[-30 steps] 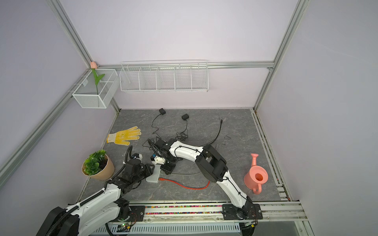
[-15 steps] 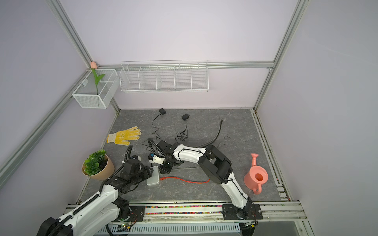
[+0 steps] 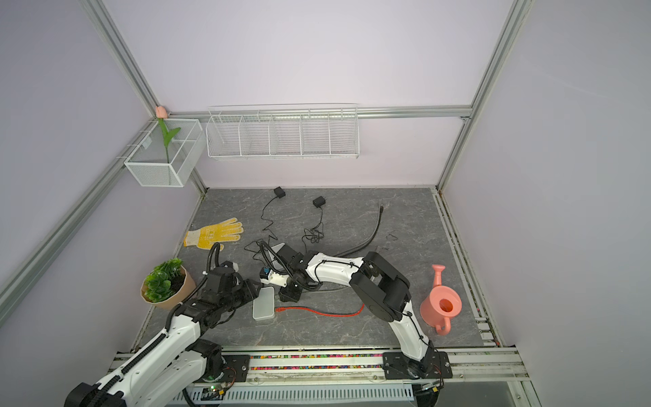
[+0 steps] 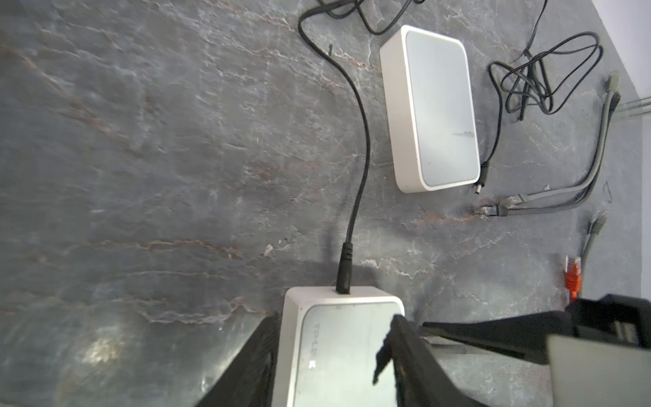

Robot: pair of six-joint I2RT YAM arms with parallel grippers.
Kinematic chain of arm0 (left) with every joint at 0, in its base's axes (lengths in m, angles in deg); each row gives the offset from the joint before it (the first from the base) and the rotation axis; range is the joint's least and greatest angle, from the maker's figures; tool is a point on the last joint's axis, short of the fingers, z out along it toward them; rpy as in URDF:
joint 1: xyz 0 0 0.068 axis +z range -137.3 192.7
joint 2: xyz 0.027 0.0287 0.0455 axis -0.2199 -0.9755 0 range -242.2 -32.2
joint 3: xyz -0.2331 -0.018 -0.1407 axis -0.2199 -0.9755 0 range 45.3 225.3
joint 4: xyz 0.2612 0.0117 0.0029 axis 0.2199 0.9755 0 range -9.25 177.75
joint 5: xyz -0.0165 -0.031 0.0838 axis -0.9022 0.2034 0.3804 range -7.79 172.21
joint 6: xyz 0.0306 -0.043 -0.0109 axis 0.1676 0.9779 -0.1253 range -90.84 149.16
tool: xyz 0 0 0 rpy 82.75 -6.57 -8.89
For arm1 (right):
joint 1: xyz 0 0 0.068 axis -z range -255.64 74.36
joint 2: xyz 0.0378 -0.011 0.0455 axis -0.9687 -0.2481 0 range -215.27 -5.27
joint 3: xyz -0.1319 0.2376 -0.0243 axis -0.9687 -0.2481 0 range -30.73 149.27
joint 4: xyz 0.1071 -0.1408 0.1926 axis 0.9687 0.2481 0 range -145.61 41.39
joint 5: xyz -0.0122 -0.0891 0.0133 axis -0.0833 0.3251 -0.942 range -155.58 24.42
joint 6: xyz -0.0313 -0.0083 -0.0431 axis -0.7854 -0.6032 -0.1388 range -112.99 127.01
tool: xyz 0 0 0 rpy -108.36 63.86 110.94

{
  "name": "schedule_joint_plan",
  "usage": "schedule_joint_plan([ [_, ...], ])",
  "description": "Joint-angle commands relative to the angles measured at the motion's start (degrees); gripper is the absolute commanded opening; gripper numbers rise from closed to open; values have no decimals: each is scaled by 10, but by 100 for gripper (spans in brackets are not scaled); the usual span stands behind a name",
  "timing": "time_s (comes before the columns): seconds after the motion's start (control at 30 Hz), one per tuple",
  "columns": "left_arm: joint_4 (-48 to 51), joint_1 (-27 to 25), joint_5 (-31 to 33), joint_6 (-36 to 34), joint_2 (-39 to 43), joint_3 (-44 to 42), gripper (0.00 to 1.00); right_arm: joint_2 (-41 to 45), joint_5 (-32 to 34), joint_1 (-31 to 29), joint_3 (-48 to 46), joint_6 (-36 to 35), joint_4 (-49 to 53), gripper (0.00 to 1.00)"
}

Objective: Insert the plug into the switch port
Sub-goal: 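Open the right gripper off the grey plug and lift away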

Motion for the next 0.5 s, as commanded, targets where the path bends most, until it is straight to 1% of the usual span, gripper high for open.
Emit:
schedule_joint_plan([
  [0.0,7,4,-7,-10,-1,9,51,22,7,5,1,-25,24,35],
  [0.13,4,4,-9,-11,3,11,51,14,6,6,13,-40,39,33],
  [0.27,-3,5,-15,-11,-15,8,51,2,8,7,30,-47,58,29],
  [0.33,-3,8,-14,-12,-18,14,51,13,8,12,23,-45,50,29],
  [0.47,6,14,7,-32,-19,71,51,62,-19,49,9,-10,17,35],
])
